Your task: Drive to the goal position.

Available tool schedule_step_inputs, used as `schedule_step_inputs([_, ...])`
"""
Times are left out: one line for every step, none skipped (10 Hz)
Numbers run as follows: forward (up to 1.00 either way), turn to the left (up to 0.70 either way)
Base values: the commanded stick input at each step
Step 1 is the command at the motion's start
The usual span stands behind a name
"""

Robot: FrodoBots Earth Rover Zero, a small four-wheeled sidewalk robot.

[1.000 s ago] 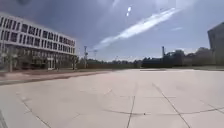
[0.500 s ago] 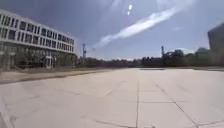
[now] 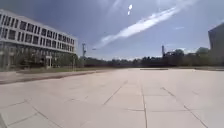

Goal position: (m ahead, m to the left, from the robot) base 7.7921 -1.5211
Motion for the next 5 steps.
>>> schedule_step_inputs([0.7,-0.01])
schedule_step_inputs([0.7,-0.01])
schedule_step_inputs([0.7,-0.01])
schedule_step_inputs([0.7,-0.01])
schedule_step_inputs([0.7,-0.01])
